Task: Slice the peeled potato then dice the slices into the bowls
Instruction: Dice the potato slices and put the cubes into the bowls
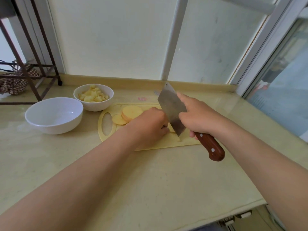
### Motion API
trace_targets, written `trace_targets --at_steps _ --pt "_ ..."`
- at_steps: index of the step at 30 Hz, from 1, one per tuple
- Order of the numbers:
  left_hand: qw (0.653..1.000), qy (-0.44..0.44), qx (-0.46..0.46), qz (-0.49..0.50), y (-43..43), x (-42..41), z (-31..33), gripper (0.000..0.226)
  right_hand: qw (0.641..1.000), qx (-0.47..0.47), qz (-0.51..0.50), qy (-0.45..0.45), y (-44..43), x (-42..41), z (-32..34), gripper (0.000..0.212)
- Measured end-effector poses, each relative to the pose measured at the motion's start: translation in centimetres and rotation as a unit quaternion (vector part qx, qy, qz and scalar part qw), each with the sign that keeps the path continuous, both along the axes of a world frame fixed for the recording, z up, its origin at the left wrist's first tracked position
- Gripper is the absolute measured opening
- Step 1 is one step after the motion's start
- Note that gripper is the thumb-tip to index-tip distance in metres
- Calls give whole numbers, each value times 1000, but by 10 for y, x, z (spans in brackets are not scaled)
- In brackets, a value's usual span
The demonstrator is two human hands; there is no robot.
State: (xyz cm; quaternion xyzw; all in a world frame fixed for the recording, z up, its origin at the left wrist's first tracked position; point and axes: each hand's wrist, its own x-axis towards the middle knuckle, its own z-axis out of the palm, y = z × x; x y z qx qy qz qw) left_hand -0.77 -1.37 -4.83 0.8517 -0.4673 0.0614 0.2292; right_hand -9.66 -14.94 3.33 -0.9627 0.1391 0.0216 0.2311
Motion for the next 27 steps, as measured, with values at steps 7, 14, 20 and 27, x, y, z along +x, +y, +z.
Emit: trace_targets --at_steps 7,14,20,27 --pt "997 12 71 35 3 -4 14 33 1000 6 11 1 6 -6 3 86" --pt "995 35 75 56 4 -2 15 16 999 20 28 6 11 -3 -6 87" --pt "994 52 79 58 5 -2 17 15 999 23 29 15 15 -5 -5 87" --pt "994 47 76 57 6 -2 17 15 998 -16 38 54 21 -11 -3 88"
